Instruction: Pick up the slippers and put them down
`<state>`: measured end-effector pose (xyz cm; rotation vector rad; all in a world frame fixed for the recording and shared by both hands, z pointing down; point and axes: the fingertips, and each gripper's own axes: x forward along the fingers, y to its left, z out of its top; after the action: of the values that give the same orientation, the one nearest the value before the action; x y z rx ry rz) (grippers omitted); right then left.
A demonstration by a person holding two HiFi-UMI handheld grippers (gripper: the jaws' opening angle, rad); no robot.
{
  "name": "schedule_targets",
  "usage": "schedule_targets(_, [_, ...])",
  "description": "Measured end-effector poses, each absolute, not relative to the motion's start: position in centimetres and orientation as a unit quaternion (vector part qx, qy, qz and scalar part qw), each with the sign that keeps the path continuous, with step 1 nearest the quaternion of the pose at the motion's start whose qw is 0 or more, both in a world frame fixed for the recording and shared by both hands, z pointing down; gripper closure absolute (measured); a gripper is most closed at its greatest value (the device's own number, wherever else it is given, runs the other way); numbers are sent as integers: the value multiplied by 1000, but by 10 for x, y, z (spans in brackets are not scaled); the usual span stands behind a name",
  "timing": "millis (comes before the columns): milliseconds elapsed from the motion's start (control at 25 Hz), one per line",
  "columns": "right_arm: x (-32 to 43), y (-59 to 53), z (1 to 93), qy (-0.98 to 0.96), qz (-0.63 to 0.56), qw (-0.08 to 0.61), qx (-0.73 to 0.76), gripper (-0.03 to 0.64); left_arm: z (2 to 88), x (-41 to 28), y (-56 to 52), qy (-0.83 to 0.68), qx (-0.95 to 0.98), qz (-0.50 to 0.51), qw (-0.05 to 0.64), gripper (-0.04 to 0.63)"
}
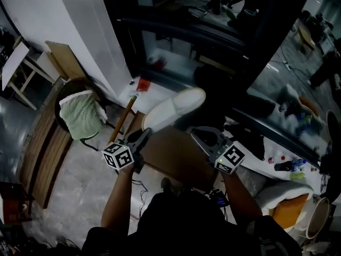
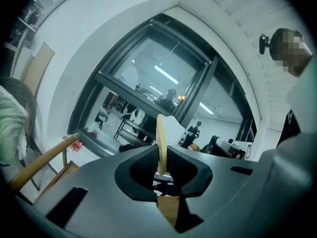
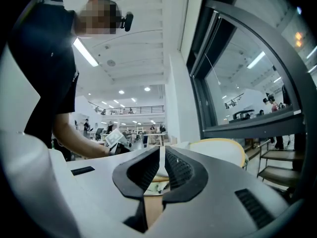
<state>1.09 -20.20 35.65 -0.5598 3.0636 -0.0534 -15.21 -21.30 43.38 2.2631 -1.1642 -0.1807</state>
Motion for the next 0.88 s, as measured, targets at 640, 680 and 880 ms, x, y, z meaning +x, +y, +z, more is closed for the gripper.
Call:
schedule_targets(640, [19,-181,320,979,26,37,-199,584,344,-163,-190,-476,853,-124,172,539])
schedule_targets(680, [19,-181,320,979,25,38,-199,584,343,-163,-189,-477,853,-126,170,538])
schedule_targets(880, [19,-183,319,979,21,43,-200,584,338,-160,-190,-478,853,-127,167,538])
